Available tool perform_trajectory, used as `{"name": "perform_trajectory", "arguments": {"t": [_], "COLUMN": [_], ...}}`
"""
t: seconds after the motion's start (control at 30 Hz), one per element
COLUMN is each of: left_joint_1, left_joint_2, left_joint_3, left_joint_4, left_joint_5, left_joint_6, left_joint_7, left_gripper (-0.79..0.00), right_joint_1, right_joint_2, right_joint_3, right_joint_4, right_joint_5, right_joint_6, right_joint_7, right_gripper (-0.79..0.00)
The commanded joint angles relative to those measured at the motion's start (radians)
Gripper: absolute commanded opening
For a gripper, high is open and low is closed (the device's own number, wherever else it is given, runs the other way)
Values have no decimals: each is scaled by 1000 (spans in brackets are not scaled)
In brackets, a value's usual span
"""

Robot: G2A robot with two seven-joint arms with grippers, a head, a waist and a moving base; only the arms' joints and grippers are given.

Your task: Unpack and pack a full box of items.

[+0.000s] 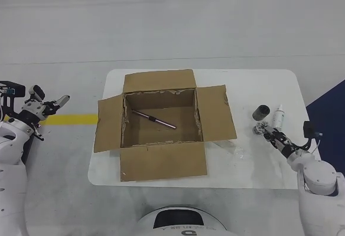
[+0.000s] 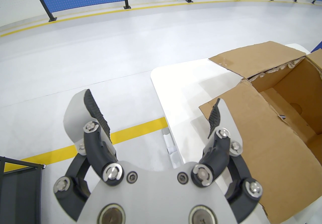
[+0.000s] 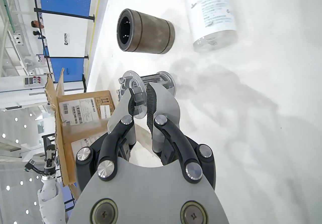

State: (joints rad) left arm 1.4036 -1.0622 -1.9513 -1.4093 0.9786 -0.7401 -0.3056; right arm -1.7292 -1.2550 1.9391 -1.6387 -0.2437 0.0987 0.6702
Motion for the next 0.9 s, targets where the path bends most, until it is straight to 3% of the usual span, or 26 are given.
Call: {"name": "perform_trajectory", "arguments": {"t": [0.0,0.1,0.13,0.3,0.33,0.37,0.6,0.87], "left_joint_1": [0,0,0,0,0,0,0,0], "left_joint_2": [0,0,0,0,0,0,0,0], "left_joint_3": [0,0,0,0,0,0,0,0], "left_joint_4": [0,0,0,0,0,0,0,0], "left_joint_5": [0,0,0,0,0,0,0,0], "left_joint_6": [0,0,0,0,0,0,0,0], "left_joint_7": [0,0,0,0,0,0,0,0], "left_gripper": [0,0,0,0,0,0,0,0], "right_joint_1": [4,11,12,5,1,-4,-93,-231], "right_joint_2": [2,4,5,8,9,10,11,4], "right_joint_3": [-1,-6,-8,-6,-3,2,58,44], "right_joint_4": [20,45,50,55,53,49,-100,-477], "right_joint_5": [7,11,10,28,31,35,112,139], "right_joint_6": [-2,-7,-9,-14,-14,-14,-61,-180], "right_joint_7": [6,8,6,8,9,9,-1,-2], "right_gripper": [-785,-782,-739,-382,-111,0,0,0]}}
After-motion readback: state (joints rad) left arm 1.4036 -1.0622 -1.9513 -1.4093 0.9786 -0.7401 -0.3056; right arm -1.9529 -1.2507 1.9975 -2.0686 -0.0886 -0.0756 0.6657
